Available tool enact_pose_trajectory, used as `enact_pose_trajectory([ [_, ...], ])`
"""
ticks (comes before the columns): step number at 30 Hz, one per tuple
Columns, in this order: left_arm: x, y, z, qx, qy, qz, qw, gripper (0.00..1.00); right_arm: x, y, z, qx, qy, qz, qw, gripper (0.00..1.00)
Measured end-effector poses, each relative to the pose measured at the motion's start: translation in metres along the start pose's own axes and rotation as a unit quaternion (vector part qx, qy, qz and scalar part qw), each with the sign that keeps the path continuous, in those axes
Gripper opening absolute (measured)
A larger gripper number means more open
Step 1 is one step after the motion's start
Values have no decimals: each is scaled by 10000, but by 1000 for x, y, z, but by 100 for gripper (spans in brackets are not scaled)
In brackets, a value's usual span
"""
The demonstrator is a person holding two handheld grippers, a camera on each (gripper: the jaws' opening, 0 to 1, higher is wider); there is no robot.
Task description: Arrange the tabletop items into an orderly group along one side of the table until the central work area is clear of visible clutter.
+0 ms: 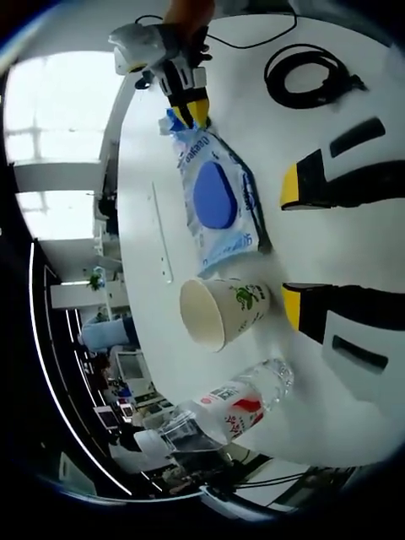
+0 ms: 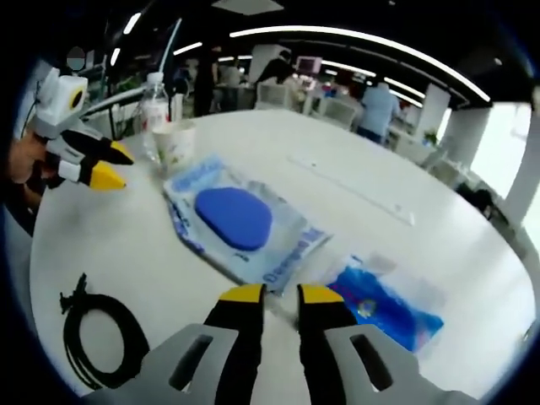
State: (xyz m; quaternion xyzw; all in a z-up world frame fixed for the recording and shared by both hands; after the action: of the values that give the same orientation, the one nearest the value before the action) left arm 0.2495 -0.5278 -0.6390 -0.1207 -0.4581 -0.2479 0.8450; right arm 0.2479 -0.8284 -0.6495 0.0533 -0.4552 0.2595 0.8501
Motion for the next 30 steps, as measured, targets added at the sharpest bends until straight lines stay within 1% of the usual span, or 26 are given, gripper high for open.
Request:
enact_pose_trajectory([
  [1,1,-1,1,-15,-6,-3,10000,34,1,1,0,24,-50,15,10000,19],
  [4,2,-3,2,-27,-35,-15,10000,34,3,2,4,35,-79,-9,10000,26],
  [7,4,-5,5,-46,-69,-16,10000,34,5,3,6,88,-110,-100,9999,30],
  [12,9,-8,11,-55,-123,-44,9999,35,7,6,12,144,-151,-124,9997,38],
  [15,11,-9,13,-56,-159,-10,9999,36,9,7,17,162,-179,-142,9996,41],
  [20,13,-12,17,-74,-153,-64,9998,38,12,5,24,140,-241,-155,9995,45],
  [23,13,-13,21,-94,-166,-72,9998,41,14,5,28,169,-258,-172,9994,51],
  [25,14,-15,24,-101,-181,-80,9998,44,14,4,30,192,-257,-198,9993,57],
  [27,15,-15,24,-93,-179,-70,9998,51,15,4,32,194,-237,-235,9993,64],
  [30,17,-17,26,-82,-211,-69,9997,60,16,4,36,203,-247,-288,9991,70],
])
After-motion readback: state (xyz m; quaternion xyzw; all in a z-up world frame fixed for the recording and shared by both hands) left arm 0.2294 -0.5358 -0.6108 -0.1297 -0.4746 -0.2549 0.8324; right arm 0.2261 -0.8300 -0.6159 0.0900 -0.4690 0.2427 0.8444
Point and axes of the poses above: the point that each gripper's makers call its tool centre point, and the gripper's own axes: z roughly backward along the fingers, y roughly to its left, x roughly out of its top, the point moved 10 cm from there along z, roughly backward along the fingers, and after that the axes turned 1 degree about -y, right-handed, at the moved point
